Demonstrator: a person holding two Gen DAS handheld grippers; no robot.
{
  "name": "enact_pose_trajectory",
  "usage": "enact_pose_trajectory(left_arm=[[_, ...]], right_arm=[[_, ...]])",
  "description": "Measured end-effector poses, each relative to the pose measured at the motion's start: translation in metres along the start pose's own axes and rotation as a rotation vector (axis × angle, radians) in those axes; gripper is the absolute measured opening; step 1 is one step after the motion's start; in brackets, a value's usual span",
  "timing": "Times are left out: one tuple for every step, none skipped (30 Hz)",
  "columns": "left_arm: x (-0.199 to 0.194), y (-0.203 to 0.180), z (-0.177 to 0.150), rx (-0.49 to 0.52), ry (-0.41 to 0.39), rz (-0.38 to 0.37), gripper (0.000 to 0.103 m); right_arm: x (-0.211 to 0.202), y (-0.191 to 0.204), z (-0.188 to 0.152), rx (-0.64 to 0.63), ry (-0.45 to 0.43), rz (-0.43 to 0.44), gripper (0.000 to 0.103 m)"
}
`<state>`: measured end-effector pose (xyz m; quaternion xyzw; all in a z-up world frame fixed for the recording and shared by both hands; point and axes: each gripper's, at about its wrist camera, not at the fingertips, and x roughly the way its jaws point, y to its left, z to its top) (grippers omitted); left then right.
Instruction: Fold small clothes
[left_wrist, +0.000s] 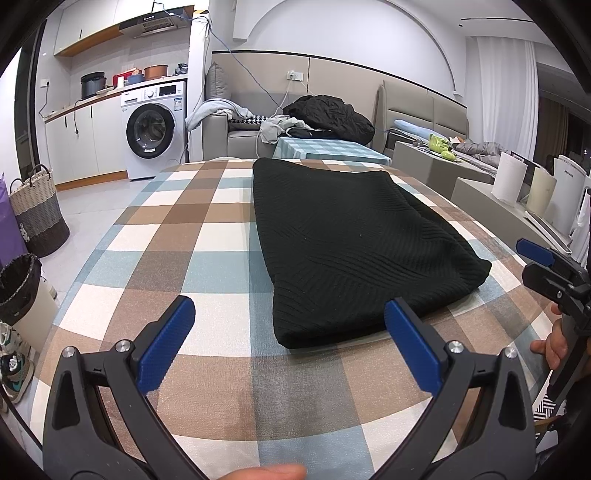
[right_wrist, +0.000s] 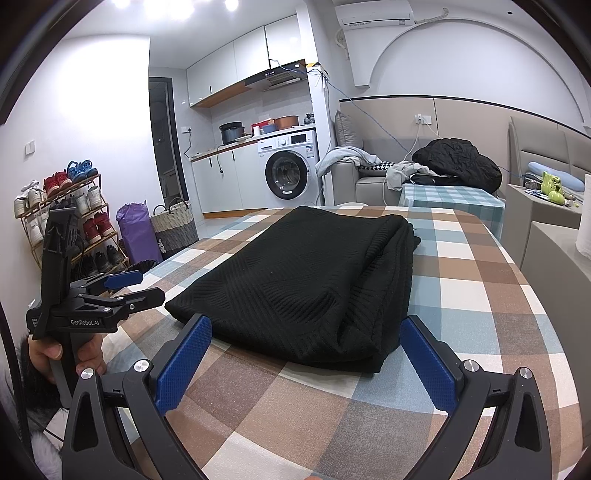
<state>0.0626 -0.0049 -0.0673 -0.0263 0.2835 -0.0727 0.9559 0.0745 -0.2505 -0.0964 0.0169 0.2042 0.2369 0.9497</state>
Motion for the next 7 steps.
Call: enact_pose_trajectory(left_arm=[[0.0001,0.0008,-0.0002,0.000,-0.002,0.000,0.102],[-0.0001,0.0023,0.0003,0.001,-0.004,0.000,0.102],[0.0001,0.0039,0.0006,0.002,-0.005,-0.001,0.102],[0.0001,0.0037,0.0006,0.001,-0.004,-0.002,0.102],[0.0003,0.0048,0.0008,0.002,-0.005,-0.003,0.102],[0.0004,0.0061,0.0010,0.003,-0.005,-0.003,0.102],[0.0002,0.0058,0.0010,0.002,-0.006,-0.003,0.102]], right_arm=[[0.0000,0.0000,0.0000,0.000,0.001,0.000,0.103],[-0.0002,-0.0001,-0.0001,0.000,0.000,0.000,0.103],[-0.0005,-0.0002,-0.0003,0.000,0.000,0.000,0.103],[-0.0001,0.0002,0.0000,0.000,0.000,0.000,0.103],[-0.0002,0.0001,-0.0001,0.000,0.000,0.001,0.103],[-0.0001,0.0003,0.0000,0.000,0.000,0.000,0.103],[-0.0002,0.0004,0.0000,0.000,0.000,0.000,0.103]])
